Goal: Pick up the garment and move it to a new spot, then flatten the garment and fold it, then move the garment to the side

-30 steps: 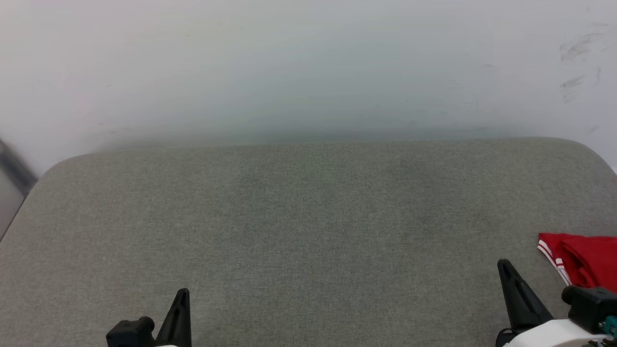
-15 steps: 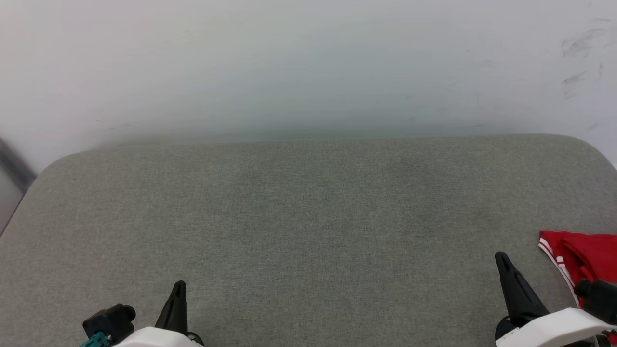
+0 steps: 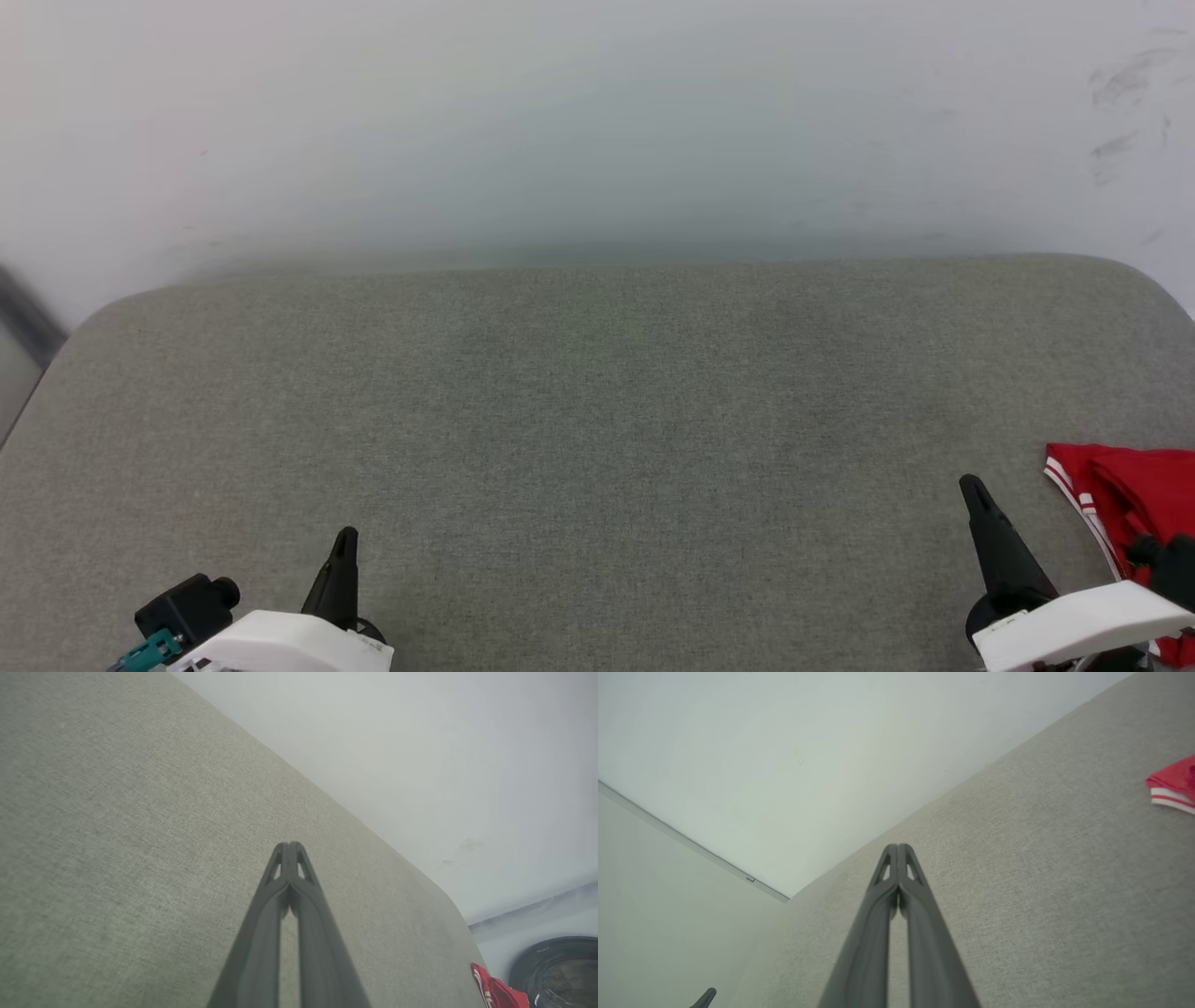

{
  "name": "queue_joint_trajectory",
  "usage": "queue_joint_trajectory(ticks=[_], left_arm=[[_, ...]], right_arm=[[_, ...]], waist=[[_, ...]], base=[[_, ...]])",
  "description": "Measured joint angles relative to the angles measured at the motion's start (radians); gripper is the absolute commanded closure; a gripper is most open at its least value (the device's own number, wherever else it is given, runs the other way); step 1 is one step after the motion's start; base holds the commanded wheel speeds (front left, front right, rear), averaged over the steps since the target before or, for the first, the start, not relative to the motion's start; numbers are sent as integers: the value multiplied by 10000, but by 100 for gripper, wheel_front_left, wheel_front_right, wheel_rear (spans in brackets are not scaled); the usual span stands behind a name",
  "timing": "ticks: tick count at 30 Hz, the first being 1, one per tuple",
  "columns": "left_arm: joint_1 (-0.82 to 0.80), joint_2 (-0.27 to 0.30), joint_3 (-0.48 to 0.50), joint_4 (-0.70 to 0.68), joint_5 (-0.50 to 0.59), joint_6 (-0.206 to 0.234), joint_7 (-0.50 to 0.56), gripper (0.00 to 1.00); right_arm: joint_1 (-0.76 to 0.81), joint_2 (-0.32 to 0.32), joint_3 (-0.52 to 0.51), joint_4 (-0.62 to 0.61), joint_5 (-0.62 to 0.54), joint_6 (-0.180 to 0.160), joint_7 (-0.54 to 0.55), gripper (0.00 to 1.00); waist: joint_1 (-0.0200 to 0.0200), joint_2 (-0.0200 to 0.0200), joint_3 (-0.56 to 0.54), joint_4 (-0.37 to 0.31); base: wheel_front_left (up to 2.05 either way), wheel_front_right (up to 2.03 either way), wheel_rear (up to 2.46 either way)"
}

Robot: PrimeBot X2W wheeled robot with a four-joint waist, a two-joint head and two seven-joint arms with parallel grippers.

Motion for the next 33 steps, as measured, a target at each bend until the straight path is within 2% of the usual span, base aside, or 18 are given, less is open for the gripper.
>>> queue_joint_trajectory(ticks=[12,33], left_arm=[[-330,-217,412,150,-1465,-380,387,100],[-709,-543,1024,405,-3471,-905,945,100]], right_arm=[[-391,-21,-52,472,1716,0,21,100],[-828,-35,-159,1124,4031,0,46,100]], waist=[[0,0,87,-6],[0,0,228,-17]], base=[[0,0,0],[0,0,0]])
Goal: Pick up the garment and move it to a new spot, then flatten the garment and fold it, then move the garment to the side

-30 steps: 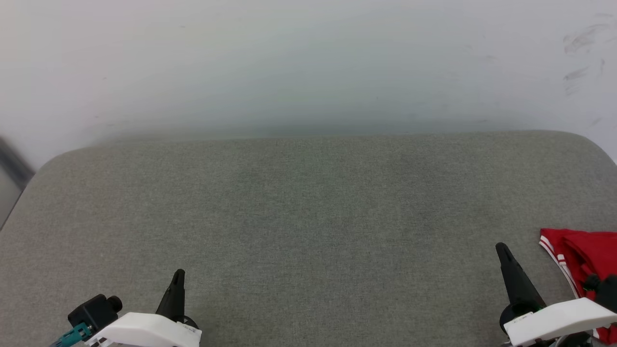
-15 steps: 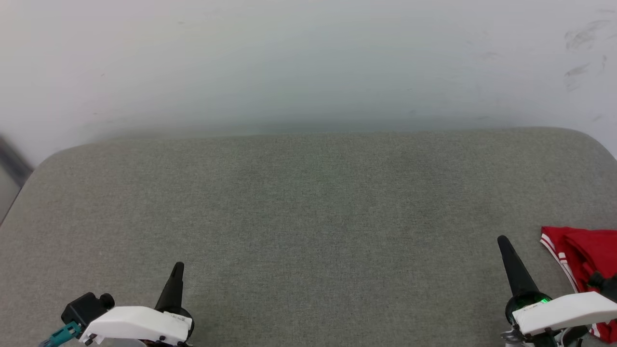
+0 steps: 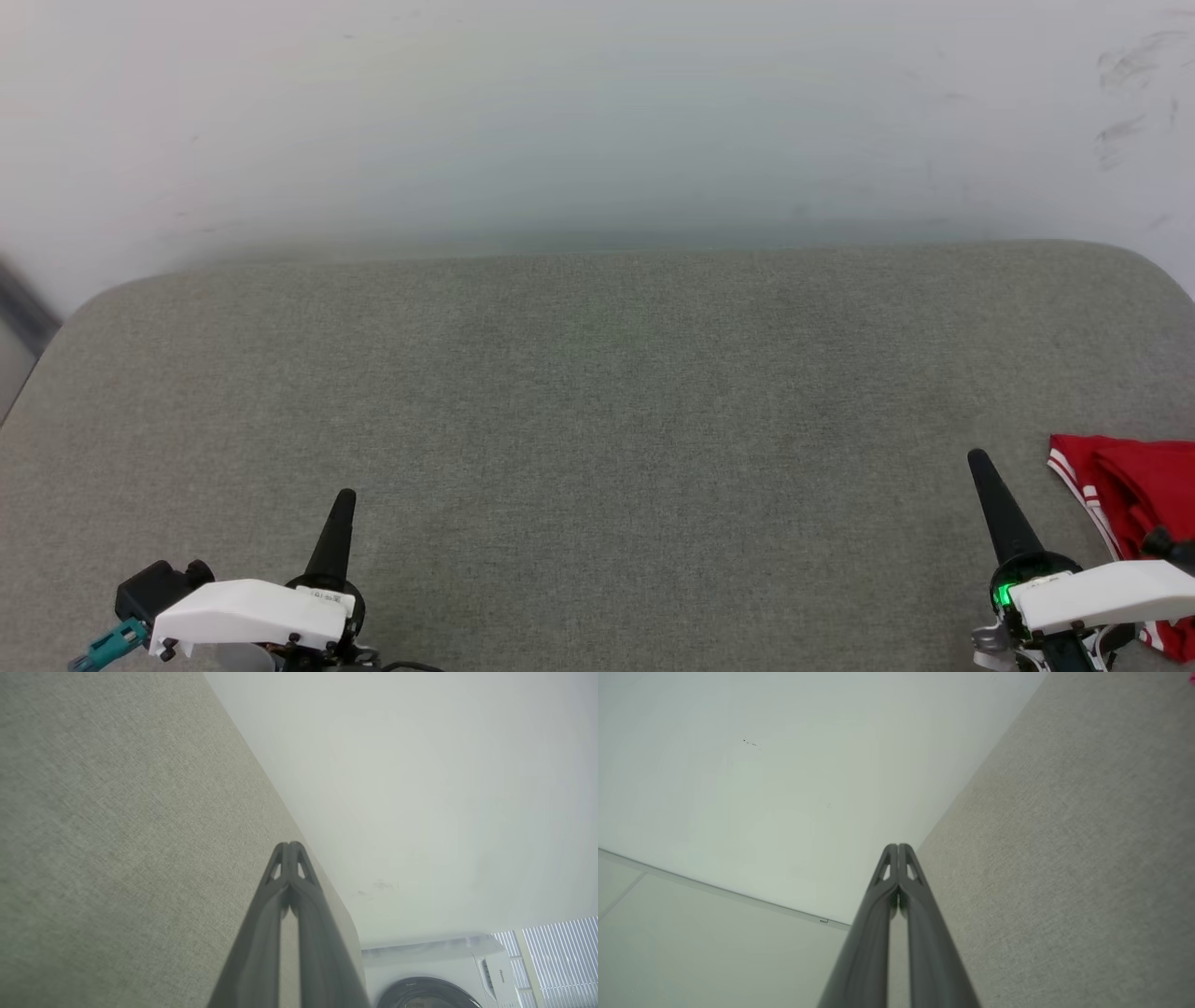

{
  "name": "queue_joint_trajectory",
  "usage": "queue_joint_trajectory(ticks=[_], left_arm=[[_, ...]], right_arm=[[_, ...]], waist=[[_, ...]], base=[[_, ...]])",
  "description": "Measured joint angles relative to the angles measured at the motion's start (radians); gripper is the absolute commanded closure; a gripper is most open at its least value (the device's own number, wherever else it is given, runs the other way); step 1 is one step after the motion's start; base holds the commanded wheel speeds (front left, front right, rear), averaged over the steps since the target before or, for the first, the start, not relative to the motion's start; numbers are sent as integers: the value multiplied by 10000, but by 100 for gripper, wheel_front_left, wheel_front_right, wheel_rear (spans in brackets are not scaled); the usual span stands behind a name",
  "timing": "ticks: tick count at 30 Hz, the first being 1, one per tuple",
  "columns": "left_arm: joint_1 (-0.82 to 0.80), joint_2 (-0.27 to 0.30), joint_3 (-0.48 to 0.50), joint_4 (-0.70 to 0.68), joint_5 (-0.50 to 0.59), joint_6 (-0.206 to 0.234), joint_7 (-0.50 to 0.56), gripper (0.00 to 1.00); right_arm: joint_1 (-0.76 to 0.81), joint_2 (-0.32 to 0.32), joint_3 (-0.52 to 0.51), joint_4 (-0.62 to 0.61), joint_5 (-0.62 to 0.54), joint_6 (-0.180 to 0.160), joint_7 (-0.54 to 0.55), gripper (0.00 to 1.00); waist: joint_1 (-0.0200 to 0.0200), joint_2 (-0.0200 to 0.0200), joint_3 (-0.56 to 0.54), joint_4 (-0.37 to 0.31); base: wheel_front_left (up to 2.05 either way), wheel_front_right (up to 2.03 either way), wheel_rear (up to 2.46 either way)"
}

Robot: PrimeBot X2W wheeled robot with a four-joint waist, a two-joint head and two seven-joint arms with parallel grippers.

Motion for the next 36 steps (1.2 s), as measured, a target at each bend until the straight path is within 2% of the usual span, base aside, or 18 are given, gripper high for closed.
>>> queue_joint_trajectory(ticks=[36], left_arm=[[-521,-468,855,341,-2661,-719,779,100]], right_arm=[[-699,2,-184,851,3097,0,117,100]], waist=[[-1,0,241,-18]], base=[[0,0,0]])
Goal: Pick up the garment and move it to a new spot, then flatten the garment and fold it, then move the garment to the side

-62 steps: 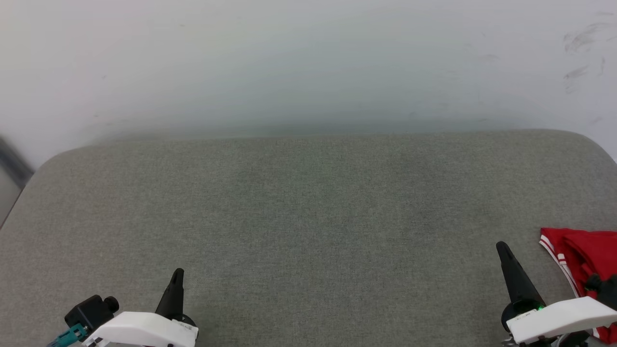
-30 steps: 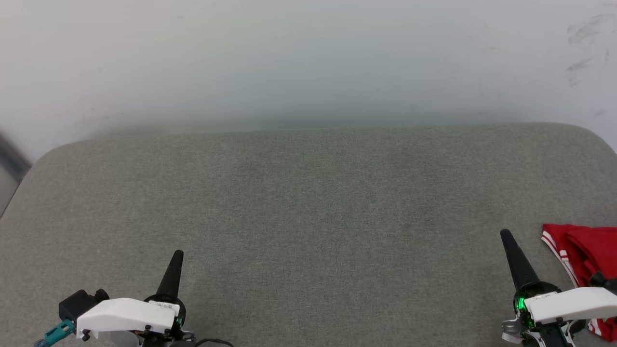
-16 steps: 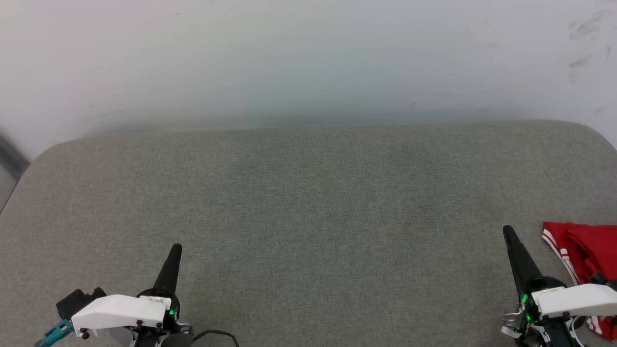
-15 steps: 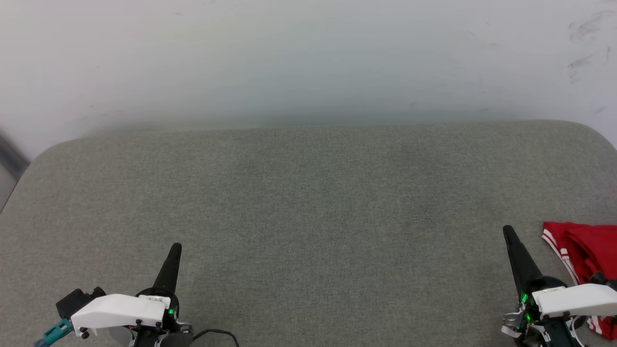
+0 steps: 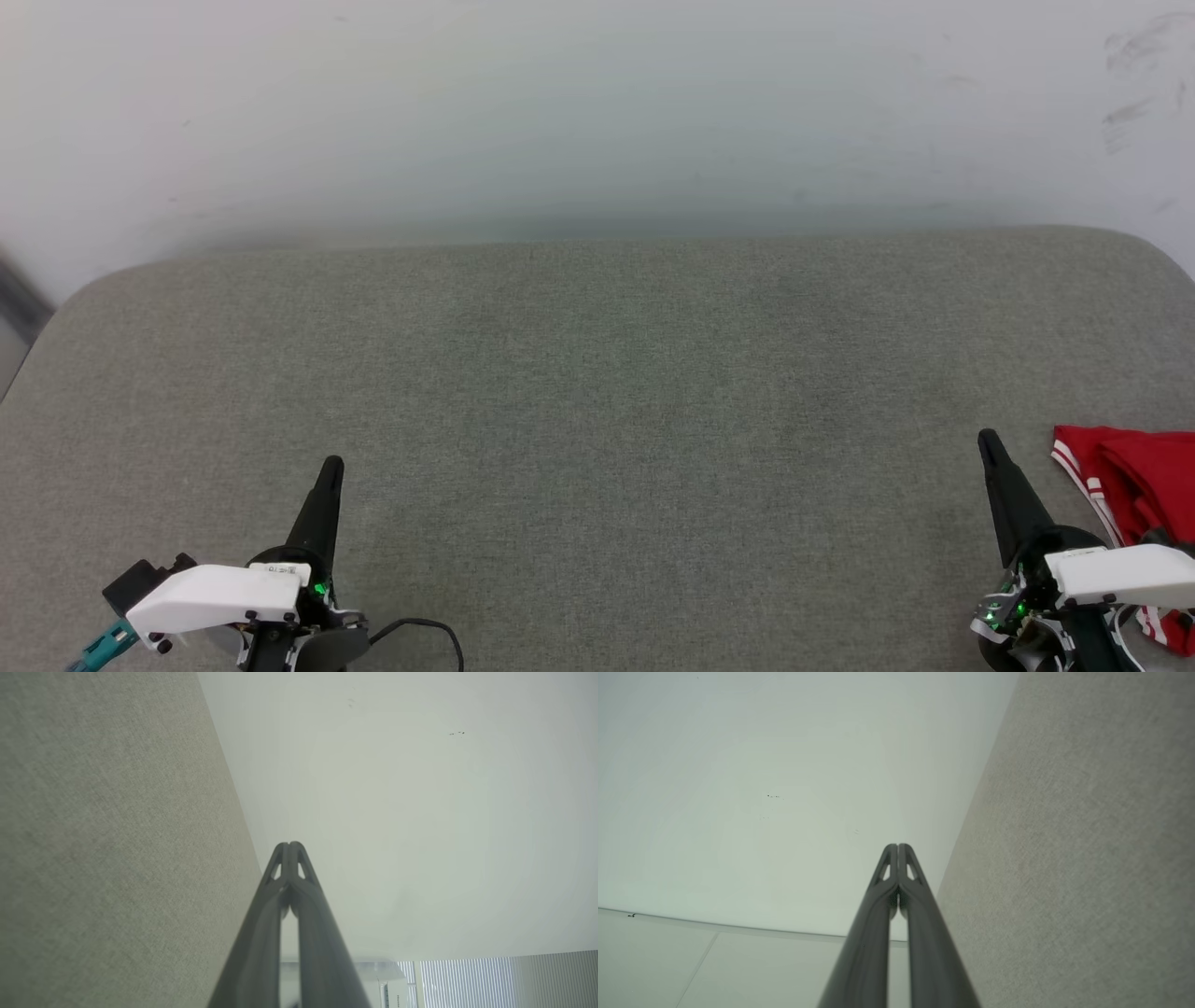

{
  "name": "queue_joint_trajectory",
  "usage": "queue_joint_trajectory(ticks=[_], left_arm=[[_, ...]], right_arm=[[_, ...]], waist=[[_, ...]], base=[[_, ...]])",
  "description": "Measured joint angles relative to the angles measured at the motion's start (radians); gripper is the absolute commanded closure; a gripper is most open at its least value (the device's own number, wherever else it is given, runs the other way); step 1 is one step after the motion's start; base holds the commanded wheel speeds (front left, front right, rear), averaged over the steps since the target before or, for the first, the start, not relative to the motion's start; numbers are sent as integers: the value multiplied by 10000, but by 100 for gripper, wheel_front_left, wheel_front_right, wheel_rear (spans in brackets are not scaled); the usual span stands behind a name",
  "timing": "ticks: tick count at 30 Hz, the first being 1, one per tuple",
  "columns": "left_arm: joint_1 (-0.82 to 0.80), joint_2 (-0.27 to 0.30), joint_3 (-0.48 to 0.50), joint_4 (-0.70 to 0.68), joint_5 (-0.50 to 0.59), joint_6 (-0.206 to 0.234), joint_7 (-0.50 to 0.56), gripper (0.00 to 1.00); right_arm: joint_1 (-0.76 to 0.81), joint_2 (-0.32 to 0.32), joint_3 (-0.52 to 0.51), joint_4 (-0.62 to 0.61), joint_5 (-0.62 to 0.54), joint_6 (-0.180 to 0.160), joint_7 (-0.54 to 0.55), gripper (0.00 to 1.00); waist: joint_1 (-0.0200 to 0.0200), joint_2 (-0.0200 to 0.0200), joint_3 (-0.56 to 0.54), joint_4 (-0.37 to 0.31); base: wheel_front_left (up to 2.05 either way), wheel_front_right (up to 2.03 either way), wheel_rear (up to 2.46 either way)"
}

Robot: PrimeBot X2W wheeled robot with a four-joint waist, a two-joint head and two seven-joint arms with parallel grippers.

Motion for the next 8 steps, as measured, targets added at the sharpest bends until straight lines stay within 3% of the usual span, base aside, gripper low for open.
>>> queue_joint_trajectory(ticks=[8], left_arm=[[-131,-77,161,58,-485,-136,146,100]], right_arm=[[-93,2,-40,174,571,0,40,100]], waist=[[0,0,53,-4]], base=[[0,0,0]])
